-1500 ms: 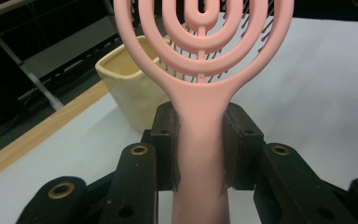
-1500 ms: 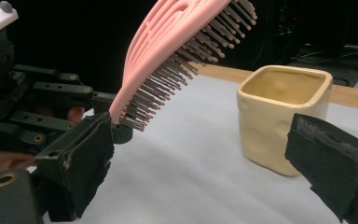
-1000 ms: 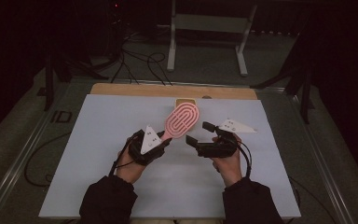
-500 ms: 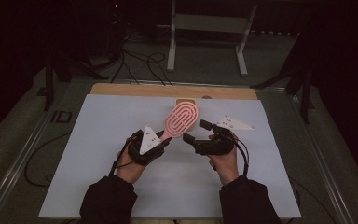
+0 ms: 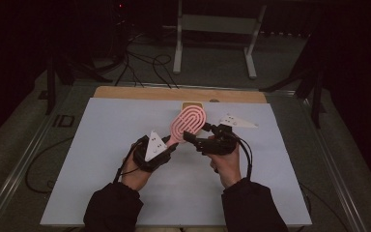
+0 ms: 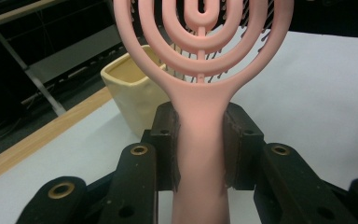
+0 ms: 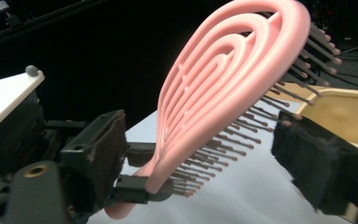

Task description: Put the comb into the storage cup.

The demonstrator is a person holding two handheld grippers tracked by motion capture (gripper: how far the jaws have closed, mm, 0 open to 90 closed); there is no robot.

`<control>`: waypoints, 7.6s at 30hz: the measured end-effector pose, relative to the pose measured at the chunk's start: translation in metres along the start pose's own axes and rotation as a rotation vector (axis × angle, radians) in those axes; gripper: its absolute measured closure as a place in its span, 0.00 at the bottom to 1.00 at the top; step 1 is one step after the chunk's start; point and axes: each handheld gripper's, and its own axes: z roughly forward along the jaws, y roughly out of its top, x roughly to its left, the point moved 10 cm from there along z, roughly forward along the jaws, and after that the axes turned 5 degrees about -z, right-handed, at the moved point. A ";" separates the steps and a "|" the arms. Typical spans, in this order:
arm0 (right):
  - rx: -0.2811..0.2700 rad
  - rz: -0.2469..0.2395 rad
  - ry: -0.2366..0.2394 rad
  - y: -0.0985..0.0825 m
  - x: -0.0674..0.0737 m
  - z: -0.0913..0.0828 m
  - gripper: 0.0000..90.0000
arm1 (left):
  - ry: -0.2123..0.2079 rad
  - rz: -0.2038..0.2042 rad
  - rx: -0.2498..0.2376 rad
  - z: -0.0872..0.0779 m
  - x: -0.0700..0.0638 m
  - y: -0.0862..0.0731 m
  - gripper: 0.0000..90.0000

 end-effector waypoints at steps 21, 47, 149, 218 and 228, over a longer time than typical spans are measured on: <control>0.007 0.139 0.054 0.000 -0.007 0.015 0.62 | 0.000 -0.005 0.008 0.004 -0.002 -0.005 0.77; 0.057 0.163 0.075 -0.006 0.000 0.021 0.70 | 0.011 0.007 0.042 0.010 -0.003 -0.012 0.77; -0.009 0.149 0.033 0.025 -0.016 0.008 0.71 | 0.170 -0.327 -0.013 -0.083 0.073 -0.121 0.00; -0.009 0.080 -0.074 0.084 -0.040 0.027 0.71 | 0.193 -0.321 -0.020 -0.078 0.068 -0.122 0.00; -0.011 0.071 -0.090 0.092 -0.044 0.028 0.71 | 0.189 -0.320 -0.017 -0.078 0.067 -0.122 0.00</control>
